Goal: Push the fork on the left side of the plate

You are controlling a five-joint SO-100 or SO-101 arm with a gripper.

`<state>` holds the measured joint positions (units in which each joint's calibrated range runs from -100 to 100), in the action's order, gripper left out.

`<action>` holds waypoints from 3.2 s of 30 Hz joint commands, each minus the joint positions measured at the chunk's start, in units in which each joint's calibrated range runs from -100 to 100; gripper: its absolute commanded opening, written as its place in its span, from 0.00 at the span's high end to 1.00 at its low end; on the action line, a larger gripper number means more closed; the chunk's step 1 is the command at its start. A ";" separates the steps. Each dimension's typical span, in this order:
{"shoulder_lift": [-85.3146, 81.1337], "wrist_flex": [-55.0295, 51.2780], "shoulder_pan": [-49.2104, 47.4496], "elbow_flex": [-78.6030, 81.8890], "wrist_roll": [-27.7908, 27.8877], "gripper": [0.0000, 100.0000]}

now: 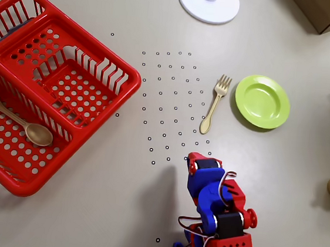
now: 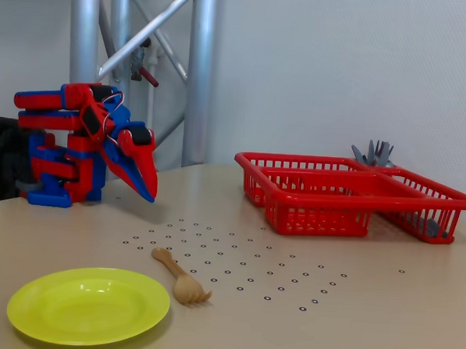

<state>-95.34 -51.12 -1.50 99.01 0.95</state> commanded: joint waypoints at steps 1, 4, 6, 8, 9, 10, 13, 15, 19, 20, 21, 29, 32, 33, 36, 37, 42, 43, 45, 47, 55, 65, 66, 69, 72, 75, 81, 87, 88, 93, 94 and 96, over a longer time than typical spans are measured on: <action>-0.51 -0.35 0.64 0.90 -0.10 1.00; -0.51 -0.35 0.64 0.90 -0.10 1.00; -0.51 -0.35 0.64 0.90 -0.10 1.00; -0.51 -0.35 0.71 0.90 -0.10 1.00; -0.51 -0.35 0.78 0.90 -0.20 1.00; -0.51 -0.35 0.93 0.90 -0.29 1.00; -0.51 -0.35 1.72 0.90 -0.63 1.00; -0.51 -0.35 1.57 0.90 -0.49 1.00; -0.26 -0.35 0.93 0.90 0.29 1.00; 0.41 -0.35 1.36 0.54 -0.39 1.00; 1.68 -0.11 1.21 0.00 -0.73 1.00; 30.09 9.15 1.29 -21.40 -5.03 1.00; 43.02 9.07 1.57 -34.64 -8.01 1.00; 46.74 9.07 1.57 -38.90 -8.79 1.00; 58.40 8.99 1.65 -50.59 -10.45 1.00; 62.04 8.99 1.72 -54.04 -11.04 1.00; 77.08 6.57 2.29 -68.91 -12.16 1.00; 79.70 5.05 2.51 -71.90 -12.31 1.00; 84.27 3.03 2.87 -76.79 -13.48 1.00; 88.07 0.94 3.15 -81.24 -14.46 1.00; 94.75 0.62 4.66 -85.68 -14.16 1.00; 100.33 1.26 6.24 -88.85 -13.68 1.00; 100.67 1.58 6.46 -88.85 -13.58 1.00; 101.34 2.23 7.03 -88.49 -13.14 1.00; 101.85 2.55 7.68 -88.04 -12.41 1.00; 101.77 4.56 8.32 -86.40 -11.92 1.00; 101.34 7.70 9.40 -82.60 -10.60 1.00; 100.33 10.12 10.19 -78.70 -9.23 1.00; 100.25 10.44 10.40 -78.24 -8.94 1.00; 100.08 11.16 11.70 -76.70 -7.62 1.00; 99.99 11.40 11.98 -76.43 -7.37 1.00; 99.74 11.73 12.49 -75.71 -6.89 1.00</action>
<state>7.35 -40.14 9.15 22.42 -6.67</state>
